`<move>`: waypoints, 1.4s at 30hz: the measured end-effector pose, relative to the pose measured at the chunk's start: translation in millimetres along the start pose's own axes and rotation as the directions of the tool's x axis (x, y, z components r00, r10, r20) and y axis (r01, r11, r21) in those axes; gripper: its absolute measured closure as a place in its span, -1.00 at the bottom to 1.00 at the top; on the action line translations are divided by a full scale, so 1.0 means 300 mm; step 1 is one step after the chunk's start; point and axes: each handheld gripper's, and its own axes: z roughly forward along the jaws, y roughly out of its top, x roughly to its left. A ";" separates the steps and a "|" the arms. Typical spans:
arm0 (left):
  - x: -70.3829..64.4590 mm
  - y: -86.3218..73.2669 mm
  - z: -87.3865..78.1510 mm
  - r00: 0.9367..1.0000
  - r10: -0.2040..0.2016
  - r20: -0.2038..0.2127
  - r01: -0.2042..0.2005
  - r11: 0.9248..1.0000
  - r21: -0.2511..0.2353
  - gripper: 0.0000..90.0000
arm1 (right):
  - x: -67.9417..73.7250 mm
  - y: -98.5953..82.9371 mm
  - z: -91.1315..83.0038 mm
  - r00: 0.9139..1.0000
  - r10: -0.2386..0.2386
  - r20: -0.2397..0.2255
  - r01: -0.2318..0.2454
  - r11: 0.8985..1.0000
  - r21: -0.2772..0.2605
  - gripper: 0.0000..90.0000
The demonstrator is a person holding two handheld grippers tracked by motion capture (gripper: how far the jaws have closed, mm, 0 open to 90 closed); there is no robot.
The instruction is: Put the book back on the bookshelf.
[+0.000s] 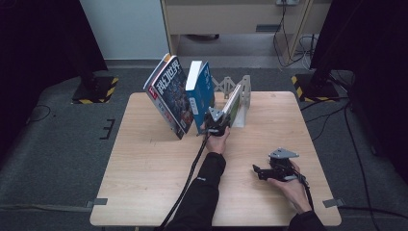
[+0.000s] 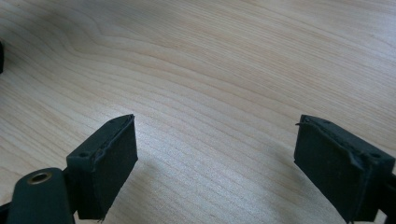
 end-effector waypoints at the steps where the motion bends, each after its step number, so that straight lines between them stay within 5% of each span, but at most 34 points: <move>1: 0.003 0.001 -0.001 1.000 0.004 0.011 -0.004 1.000 0.002 0.63 | 0.000 0.000 0.000 1.000 -0.002 -0.001 0.002 1.000 0.002 -0.70; 10: 0.006 0.003 -0.005 0.998 0.033 0.058 -0.034 0.999 0.016 0.58 | 0.001 -0.001 0.003 1.000 -0.008 0.002 0.008 1.000 0.008 -0.69; 14: 0.003 -0.008 -0.003 0.993 0.028 0.117 -0.032 0.999 0.031 0.45 | 0.000 0.001 0.001 1.000 -0.008 0.003 0.008 1.000 0.003 -0.69; 36: -0.012 -0.011 0.013 0.985 0.031 0.170 -0.039 0.998 0.042 0.49 | 0.004 0.001 0.003 1.000 -0.008 0.006 0.008 1.000 0.006 -0.68; 42: -0.028 -0.014 0.029 0.976 0.039 0.213 -0.047 0.998 0.030 0.43 | 0.000 0.000 0.003 1.000 -0.010 0.007 0.010 1.000 0.009 -0.68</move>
